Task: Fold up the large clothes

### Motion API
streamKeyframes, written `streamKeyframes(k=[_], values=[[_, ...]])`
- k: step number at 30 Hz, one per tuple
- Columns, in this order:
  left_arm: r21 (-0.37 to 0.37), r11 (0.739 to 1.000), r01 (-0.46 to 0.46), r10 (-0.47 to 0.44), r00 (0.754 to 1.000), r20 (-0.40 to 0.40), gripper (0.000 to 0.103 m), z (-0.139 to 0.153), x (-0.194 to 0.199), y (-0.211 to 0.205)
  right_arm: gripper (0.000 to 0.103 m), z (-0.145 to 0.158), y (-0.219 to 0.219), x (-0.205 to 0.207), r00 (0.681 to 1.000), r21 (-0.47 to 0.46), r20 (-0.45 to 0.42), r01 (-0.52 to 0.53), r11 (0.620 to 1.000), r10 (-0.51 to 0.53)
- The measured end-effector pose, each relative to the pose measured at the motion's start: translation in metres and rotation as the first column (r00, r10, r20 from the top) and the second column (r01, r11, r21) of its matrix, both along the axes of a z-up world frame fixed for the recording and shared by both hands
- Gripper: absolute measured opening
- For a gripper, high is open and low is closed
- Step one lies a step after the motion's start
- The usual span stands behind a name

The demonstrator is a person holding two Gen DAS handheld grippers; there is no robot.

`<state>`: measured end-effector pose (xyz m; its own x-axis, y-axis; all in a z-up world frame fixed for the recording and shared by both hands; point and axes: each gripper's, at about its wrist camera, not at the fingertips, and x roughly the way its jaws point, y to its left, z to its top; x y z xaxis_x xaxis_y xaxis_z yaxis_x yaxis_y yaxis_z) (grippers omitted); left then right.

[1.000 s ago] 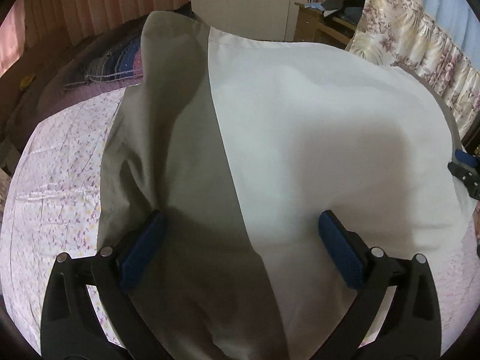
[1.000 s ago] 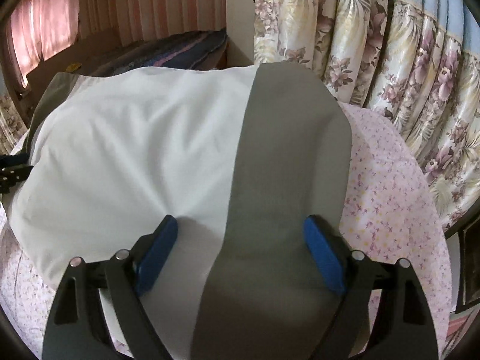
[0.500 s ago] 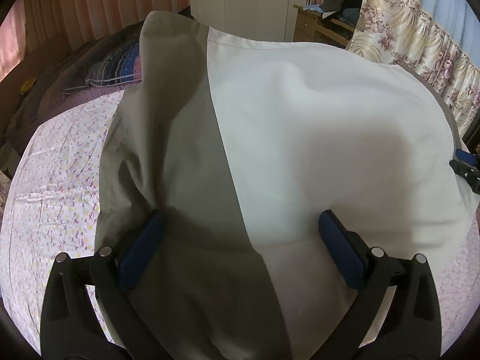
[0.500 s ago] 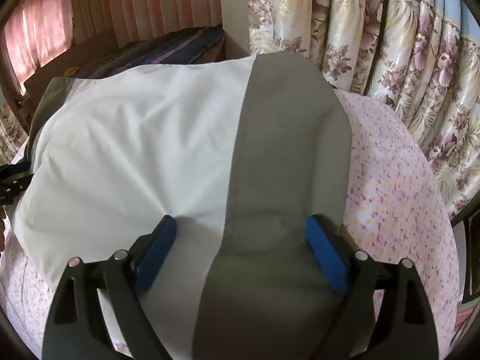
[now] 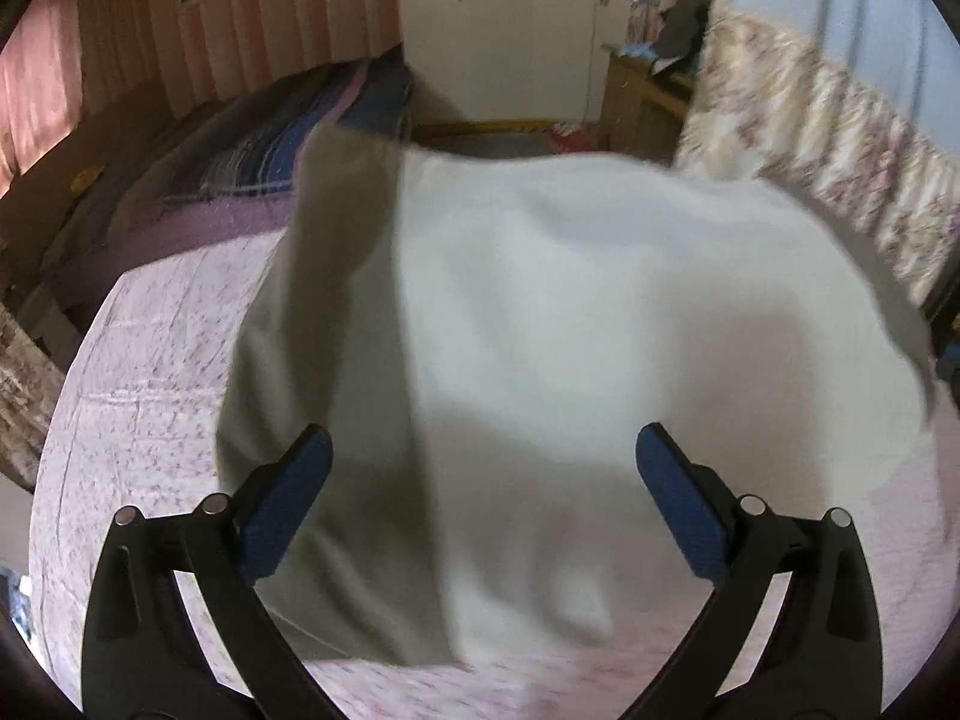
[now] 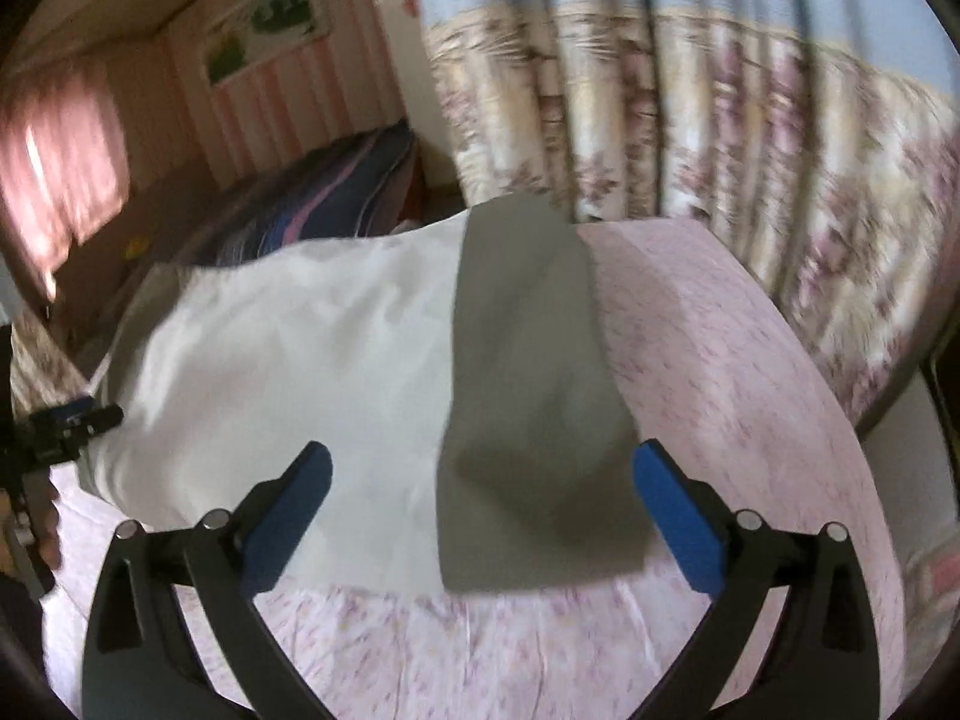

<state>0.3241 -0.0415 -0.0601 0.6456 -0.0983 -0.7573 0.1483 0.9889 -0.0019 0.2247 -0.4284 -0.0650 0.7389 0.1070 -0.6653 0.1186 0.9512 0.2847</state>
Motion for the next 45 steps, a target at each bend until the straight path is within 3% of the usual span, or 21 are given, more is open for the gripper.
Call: streamKeyframes(k=[3,6,11,15,27,29,32,34,37,41,45], values=[[-0.041,0.997,0.063,-0.063,0.998,-0.004,0.1,0.005,-0.007,-0.024,0.101,-0.015,-0.01,-0.015,0.996,0.126,-0.046,0.084,0.989,-0.078],[-0.037,0.997,0.072,-0.073,0.997,-0.029,0.1,-0.004,-0.006,-0.043,0.101,-0.034,-0.014,-0.025,0.99,0.25,-0.077,0.134,0.959,-0.118],[-0.105,0.993,0.056,-0.064,0.995,-0.074,0.1,-0.02,-0.002,-0.051,0.101,-0.063,-0.007,-0.02,0.982,0.327,-0.124,0.176,0.928,-0.143],[-0.187,0.982,0.041,-0.065,0.99,-0.125,0.1,-0.026,0.004,-0.041,0.102,-0.061,0.0,-0.012,0.981,0.27,-0.07,0.195,0.943,-0.183],[-0.162,0.986,0.029,-0.051,0.99,-0.128,0.1,-0.024,0.003,-0.044,0.102,-0.062,0.013,0.04,0.982,0.163,-0.043,0.189,0.968,-0.184],[-0.155,0.988,0.006,-0.021,0.995,-0.093,0.1,-0.013,-0.003,-0.044,0.102,-0.062,0.013,0.044,0.983,0.161,-0.041,0.185,0.969,-0.181],[-0.18,0.982,0.047,-0.054,0.998,-0.035,0.1,0.005,-0.012,-0.054,0.102,-0.062,0.015,0.047,0.982,0.148,-0.044,0.187,0.971,-0.183],[-0.149,0.985,0.089,-0.096,0.995,-0.04,0.1,0.008,-0.011,-0.072,0.102,-0.063,0.016,0.045,0.981,0.145,-0.042,0.192,0.971,-0.187],[-0.083,0.993,0.08,-0.082,0.996,-0.027,0.1,0.002,-0.01,-0.091,0.102,-0.062,0.017,0.04,0.983,0.146,-0.042,0.185,0.972,-0.181],[-0.076,0.995,0.069,-0.075,0.994,-0.085,0.1,-0.022,0.0,-0.104,0.102,-0.062,0.015,0.038,0.987,0.149,-0.041,0.158,0.976,-0.153],[-0.053,0.996,0.067,-0.07,0.996,-0.059,0.1,-0.031,-0.003,-0.106,0.102,-0.062,0.016,0.039,0.988,0.143,-0.043,0.155,0.978,-0.151]])
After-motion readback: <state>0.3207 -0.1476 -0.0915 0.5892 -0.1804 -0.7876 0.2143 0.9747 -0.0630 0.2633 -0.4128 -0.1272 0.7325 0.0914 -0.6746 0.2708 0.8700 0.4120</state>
